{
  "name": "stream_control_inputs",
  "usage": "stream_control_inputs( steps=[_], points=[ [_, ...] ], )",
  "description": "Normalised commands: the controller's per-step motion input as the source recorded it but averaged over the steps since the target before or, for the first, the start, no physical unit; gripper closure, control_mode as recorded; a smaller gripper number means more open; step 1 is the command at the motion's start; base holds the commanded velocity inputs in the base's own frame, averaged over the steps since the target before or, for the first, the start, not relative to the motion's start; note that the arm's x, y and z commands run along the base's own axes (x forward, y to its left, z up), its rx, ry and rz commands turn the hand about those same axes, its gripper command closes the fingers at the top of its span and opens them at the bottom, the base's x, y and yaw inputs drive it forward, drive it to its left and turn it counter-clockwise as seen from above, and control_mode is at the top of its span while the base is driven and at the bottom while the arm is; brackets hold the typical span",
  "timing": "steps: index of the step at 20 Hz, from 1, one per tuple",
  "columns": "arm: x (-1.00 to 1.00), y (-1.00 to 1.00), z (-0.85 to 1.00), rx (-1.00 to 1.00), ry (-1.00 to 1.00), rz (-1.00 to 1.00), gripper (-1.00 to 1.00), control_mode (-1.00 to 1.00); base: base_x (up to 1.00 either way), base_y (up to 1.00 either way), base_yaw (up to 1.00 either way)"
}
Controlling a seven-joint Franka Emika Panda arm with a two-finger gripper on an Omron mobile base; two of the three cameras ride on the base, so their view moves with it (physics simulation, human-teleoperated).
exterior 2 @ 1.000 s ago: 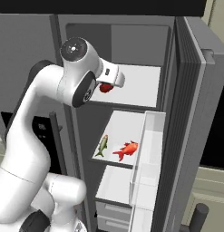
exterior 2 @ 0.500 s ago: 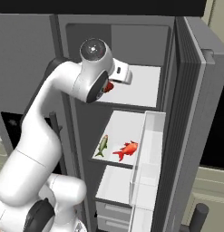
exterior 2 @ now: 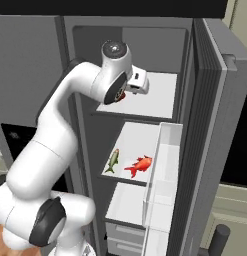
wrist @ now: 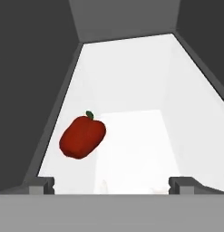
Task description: Gather the bell pepper and squash from the fridge and place them on a tray on the dining counter. Then gather the fishs from the fridge and place them on the other tray.
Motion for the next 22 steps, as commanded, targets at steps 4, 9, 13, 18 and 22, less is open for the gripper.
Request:
stream_control_inputs(
  steps=[4, 9, 13, 18, 22],
  points=[
    [0.38, 0.00, -0.15, 0.00, 0.12, 0.00, -1.00, -1.00, 0.00, 0.00, 0.00],
    [0.29, 0.00, -0.21, 0.00, 0.04, 0.01, -1.00, -1.00, 0.00, 0.00, 0.00],
    [0.27, 0.00, -0.21, 0.00, 0.01, 0.00, -1.00, -1.00, 0.00, 0.00, 0.00],
    [0.42, 0.00, -0.08, 0.00, 0.00, 0.03, -1.00, -1.00, 0.00, 0.00, 0.00],
    [0.44, 0.00, -0.12, 0.00, 0.00, 0.03, -1.00, -1.00, 0.00, 0.00, 0.00]
  ],
)
